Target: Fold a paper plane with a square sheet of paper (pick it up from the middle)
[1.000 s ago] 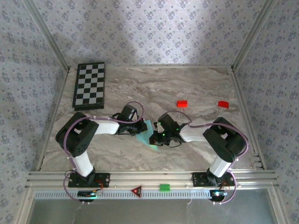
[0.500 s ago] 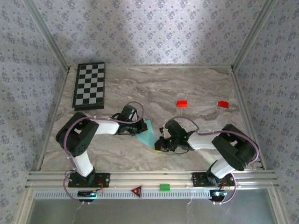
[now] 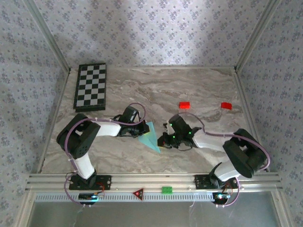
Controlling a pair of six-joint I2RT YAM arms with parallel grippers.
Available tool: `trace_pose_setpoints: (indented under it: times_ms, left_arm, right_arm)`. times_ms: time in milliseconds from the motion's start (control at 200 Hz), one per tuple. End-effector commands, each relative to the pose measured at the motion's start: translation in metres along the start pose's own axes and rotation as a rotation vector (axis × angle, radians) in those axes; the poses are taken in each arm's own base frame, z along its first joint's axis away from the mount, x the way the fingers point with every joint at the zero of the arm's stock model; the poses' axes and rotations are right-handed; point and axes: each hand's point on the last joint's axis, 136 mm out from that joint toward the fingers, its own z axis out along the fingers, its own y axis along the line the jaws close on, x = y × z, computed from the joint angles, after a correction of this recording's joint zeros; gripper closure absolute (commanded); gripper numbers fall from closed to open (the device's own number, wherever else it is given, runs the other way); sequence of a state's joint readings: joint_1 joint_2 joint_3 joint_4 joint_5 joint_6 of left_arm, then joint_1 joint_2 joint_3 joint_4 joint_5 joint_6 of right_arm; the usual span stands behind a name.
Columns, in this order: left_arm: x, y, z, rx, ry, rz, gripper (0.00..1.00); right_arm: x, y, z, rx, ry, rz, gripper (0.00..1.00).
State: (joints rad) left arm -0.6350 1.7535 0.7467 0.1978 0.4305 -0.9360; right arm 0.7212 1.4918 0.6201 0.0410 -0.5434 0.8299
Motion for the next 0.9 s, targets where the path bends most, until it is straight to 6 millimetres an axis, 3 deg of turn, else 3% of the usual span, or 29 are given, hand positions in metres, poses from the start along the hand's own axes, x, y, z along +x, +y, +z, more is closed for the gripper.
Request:
trace_pose_setpoints:
  times_ms: [0, 100, 260, 390, 540, 690, 895]
  left_arm:
    - [0.019, 0.057, 0.005, -0.185, 0.035, -0.078, 1.00]
    - [0.019, 0.056, 0.006, -0.179, 0.037, -0.078, 1.00]
    - [0.016, 0.049, 0.006, -0.156, 0.032, -0.075, 1.00]
    - [0.003, 0.017, -0.003, -0.105, 0.025, -0.023, 1.00]
    - [-0.007, -0.025, -0.022, -0.016, -0.007, 0.062, 0.98]
    - [0.010, -0.034, -0.025, -0.004, 0.018, 0.089, 1.00]
    - [0.045, -0.030, -0.007, 0.030, 0.070, 0.066, 1.00]
  right_arm:
    - [-0.011, 0.002, 0.012, 0.008, 0.022, 0.002, 1.00]
    - [-0.013, -0.008, 0.025, 0.023, 0.045, 0.033, 1.00]
    - [0.013, -0.046, 0.036, 0.120, 0.101, 0.082, 1.00]
    - [0.032, -0.069, 0.036, 0.189, 0.129, 0.103, 1.00]
    - [0.033, -0.070, 0.037, 0.201, 0.124, 0.102, 1.00]
    - [0.029, -0.070, 0.037, 0.221, 0.113, 0.096, 1.00]
    - [0.032, -0.074, 0.037, 0.266, 0.121, 0.084, 1.00]
